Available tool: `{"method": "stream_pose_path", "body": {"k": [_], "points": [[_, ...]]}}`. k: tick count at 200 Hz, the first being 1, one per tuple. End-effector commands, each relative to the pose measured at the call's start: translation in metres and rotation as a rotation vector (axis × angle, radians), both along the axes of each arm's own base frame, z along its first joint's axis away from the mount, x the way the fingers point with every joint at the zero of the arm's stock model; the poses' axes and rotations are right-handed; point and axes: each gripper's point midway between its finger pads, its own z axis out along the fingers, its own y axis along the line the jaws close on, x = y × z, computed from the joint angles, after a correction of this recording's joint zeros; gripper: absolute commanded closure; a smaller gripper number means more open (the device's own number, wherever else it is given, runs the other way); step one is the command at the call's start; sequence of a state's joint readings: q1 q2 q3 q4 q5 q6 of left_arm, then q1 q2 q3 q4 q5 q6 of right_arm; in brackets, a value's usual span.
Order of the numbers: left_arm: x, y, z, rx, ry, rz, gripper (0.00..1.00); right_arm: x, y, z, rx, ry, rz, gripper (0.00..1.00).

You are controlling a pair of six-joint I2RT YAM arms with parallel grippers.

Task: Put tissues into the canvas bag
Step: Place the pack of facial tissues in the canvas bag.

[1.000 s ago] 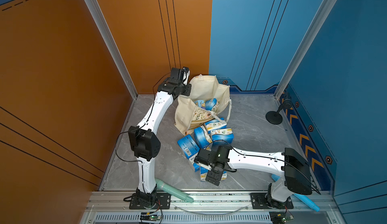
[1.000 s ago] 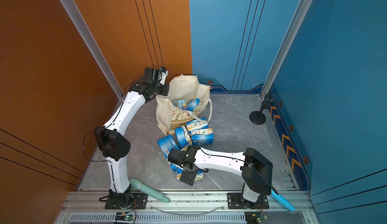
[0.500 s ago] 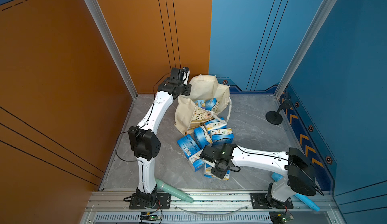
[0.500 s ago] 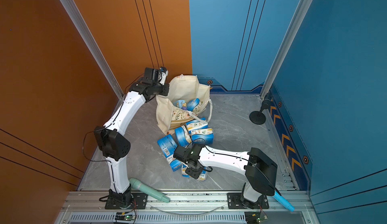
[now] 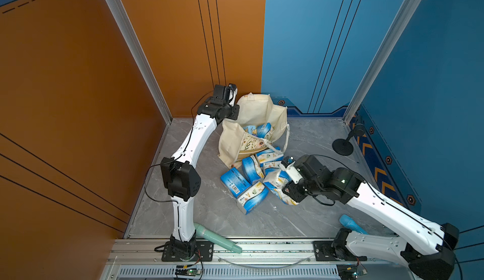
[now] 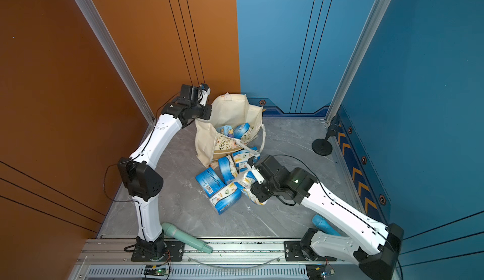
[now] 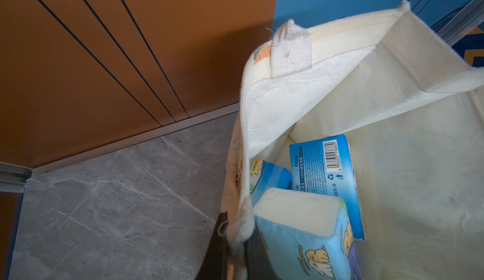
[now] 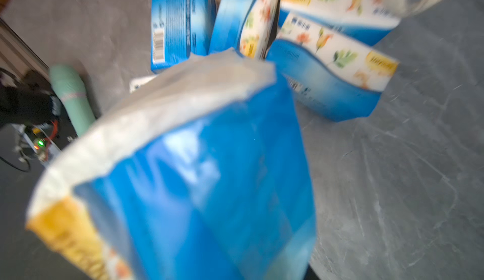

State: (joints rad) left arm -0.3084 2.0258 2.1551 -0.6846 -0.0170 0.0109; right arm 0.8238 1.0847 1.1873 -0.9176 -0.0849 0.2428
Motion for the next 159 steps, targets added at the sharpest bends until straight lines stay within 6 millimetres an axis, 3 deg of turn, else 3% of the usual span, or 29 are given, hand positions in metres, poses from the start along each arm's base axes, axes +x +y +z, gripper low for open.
{"method": "stream_pose_path", "body": {"k": [1, 29, 36, 65, 85, 89, 110, 159], "points": [[-0.002, -0.002, -0.008, 0.009, 0.029, -0.018, 1.00, 0.023, 0.012, 0.082, 0.238, -0.174, -0.034, 0.68], [-0.001, -0.004, -0.007, 0.003, 0.030, -0.017, 1.00, 0.068, 0.013, 0.145, 0.347, -0.341, -0.130, 0.68], [-0.001, -0.005, -0.007, 0.002, 0.028, -0.020, 1.00, 0.089, 0.008, 0.157, 0.359, -0.373, -0.182, 0.68], [-0.003, -0.008, -0.005, 0.004, 0.024, -0.026, 1.00, 0.154, 0.022, 0.175, 0.374, -0.416, -0.233, 0.69], [-0.003, -0.010, -0.004, 0.001, 0.022, -0.029, 1.00, 0.204, 0.041, 0.159, 0.350, -0.374, -0.227, 0.69], [-0.004, -0.010, -0.004, 0.001, 0.022, -0.029, 1.00, 0.212, 0.044, 0.165, 0.356, -0.382, -0.224, 0.69], [-0.004, -0.011, -0.004, 0.003, 0.024, -0.031, 1.00, 0.251, 0.063, 0.137, 0.296, -0.327, -0.225, 0.69], [-0.004, -0.014, 0.000, -0.002, 0.017, -0.038, 1.00, 0.300, 0.068, 0.061, 0.140, -0.240, -0.315, 0.69]]}}
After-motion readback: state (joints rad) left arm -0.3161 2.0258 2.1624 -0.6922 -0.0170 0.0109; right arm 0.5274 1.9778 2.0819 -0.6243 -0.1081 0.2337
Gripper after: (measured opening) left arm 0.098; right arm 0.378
